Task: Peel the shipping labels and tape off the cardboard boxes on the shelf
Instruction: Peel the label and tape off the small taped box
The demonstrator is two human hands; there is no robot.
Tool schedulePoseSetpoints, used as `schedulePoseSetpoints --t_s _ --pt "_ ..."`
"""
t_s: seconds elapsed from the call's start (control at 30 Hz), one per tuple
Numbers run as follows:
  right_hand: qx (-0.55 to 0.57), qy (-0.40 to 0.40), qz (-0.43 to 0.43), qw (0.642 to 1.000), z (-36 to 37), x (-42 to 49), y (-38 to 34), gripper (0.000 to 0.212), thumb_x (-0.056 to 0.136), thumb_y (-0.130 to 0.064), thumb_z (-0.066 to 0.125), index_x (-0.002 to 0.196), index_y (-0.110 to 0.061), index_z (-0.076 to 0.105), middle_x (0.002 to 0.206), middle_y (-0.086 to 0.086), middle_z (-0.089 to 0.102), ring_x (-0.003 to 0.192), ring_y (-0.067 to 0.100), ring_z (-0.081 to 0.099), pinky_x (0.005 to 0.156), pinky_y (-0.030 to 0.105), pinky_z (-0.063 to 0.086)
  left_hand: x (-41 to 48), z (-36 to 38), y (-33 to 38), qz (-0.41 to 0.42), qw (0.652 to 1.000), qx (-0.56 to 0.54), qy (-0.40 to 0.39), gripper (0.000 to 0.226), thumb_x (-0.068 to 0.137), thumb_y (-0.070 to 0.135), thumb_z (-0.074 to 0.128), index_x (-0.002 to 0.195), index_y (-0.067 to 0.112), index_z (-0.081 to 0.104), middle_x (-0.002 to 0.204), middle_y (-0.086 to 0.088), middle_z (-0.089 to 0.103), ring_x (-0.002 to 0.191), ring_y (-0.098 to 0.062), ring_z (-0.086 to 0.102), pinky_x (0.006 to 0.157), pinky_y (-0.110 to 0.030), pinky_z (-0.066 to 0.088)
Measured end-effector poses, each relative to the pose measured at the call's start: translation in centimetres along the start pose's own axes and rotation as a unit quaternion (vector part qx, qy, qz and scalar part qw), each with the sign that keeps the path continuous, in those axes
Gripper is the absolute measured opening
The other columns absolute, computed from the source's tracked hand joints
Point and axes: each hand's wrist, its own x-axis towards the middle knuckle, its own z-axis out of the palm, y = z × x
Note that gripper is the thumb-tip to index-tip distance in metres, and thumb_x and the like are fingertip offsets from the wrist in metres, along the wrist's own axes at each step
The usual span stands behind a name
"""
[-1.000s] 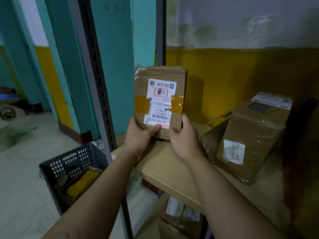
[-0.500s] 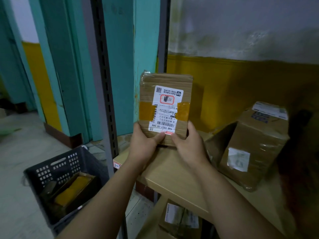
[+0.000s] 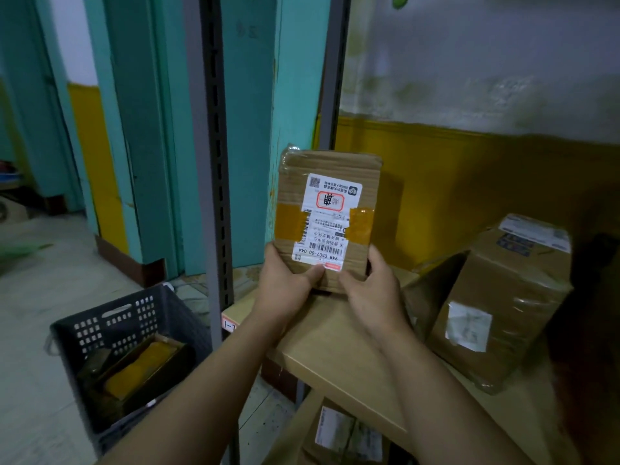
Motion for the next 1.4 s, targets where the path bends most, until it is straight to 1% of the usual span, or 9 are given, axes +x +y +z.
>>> schedulePoseSetpoints --t_s 0.2,0.3,0.43,0.67,0.9,1.03,1.17,1.3,1.4 --pt "-0.014 0.012 0.002 1.0 0.1 0.4 0.2 0.036 0.086 -0.009 0.068 0.117 -0.026 0.063 0.102 -0.019 0.068 0.1 0.003 0.063 0.085 0.024 0.051 0.6 0.4 -0.2 0.023 0.996 0.079 0.016 0.07 0.076 0.027 0.082 0.128 0.018 0.037 0.129 0.0 0.054 0.125 -0.022 0.051 0.108 -0.042 0.041" --pt "-0.016 0.008 0.007 1.0 0.4 0.5 0.4 0.045 0.085 -0.002 0.062 0.12 -0.03 0.063 0.101 -0.021 0.068 0.1 0.003 0.062 0.087 0.028 0.053 0.4 0.7 0.0 0.099 0.987 0.126 0.032 0.107 0.078 0.022 0.08 0.155 0.018 0.006 0.149 -0.007 0.029 0.141 -0.023 0.026 0.119 -0.035 0.017" --pt "-0.021 0.037 -0.017 0.999 0.8 0.8 0.7 0.052 0.085 -0.01 0.061 0.13 -0.034 0.057 0.114 -0.012 0.068 0.109 0.01 0.062 0.094 0.038 0.053 0.9 0.9 0.2 0.151 0.974 0.171 0.008 0.124 0.074 0.044 0.082 0.156 0.026 -0.01 0.155 -0.004 0.015 0.145 -0.021 0.018 0.117 -0.037 0.019" --pt "-0.062 0.05 -0.039 0.996 0.7 0.8 0.9 0.058 0.086 -0.018 0.067 0.138 -0.036 0.05 0.127 -0.007 0.055 0.121 0.016 0.053 0.102 0.041 0.047 0.9 0.5 -0.4 0.118 0.982 0.144 0.02 0.119 0.072 0.044 0.084 0.156 0.029 0.0 0.153 -0.003 0.029 0.139 -0.017 0.034 0.115 -0.034 0.027" --pt "-0.102 0.109 -0.076 0.986 0.9 0.9 0.5 0.029 0.077 -0.009 0.07 0.092 -0.023 0.05 0.098 -0.004 0.057 0.094 0.016 0.057 0.068 0.014 0.04 0.9 0.3 -0.6 0.1 0.986 0.129 0.034 0.116 0.072 0.049 0.082 0.155 0.034 0.001 0.155 0.0 0.031 0.14 -0.017 0.035 0.113 -0.038 0.032" --pt "-0.155 0.138 -0.104 0.973 1.3 1.1 0.3 0.027 0.071 -0.009 0.07 0.082 -0.018 0.047 0.086 -0.005 0.048 0.078 0.02 0.05 0.062 0.028 0.037 1.0 0.2 -0.6 0.093 0.988 0.119 0.042 0.112 0.074 0.045 0.081 0.156 0.03 0.006 0.153 0.002 0.036 0.139 -0.015 0.037 0.113 -0.037 0.033" --pt "-0.181 0.109 -0.124 0.97 1.4 1.2 -0.2 0.026 0.071 -0.011 0.07 0.081 -0.015 0.046 0.083 -0.006 0.046 0.07 0.016 0.045 0.053 0.017 0.028 1.1 -0.1 -0.6 0.074 0.993 0.075 0.056 0.109 0.073 0.037 0.084 0.155 0.032 0.012 0.149 0.004 0.044 0.135 -0.013 0.043 0.112 -0.034 0.037" --pt "-0.197 0.041 -0.046 0.978 1.5 2.6 -0.1 0.031 0.074 -0.019 0.069 0.071 -0.019 0.039 0.08 -0.003 0.046 0.071 0.019 0.044 0.053 0.03 0.028 1.6 -0.1 -0.4 0.021 0.996 0.024 0.084 0.112 0.078 0.022 0.082 0.156 0.026 0.002 0.151 -0.001 0.042 0.138 -0.018 0.043 0.115 -0.037 0.033" --pt "-0.145 0.008 0.028 0.989 1.8 3.5 1.4 0.028 0.073 -0.029 0.074 0.077 -0.018 0.048 0.085 -0.001 0.06 0.08 0.023 0.057 0.066 0.036 0.046 2.4 -0.2 -1.1 -0.002 0.994 0.045 0.1 0.07 0.083 0.03 0.077 0.141 0.02 0.039 0.133 -0.002 0.059 0.122 -0.022 0.057 0.107 -0.045 0.045"
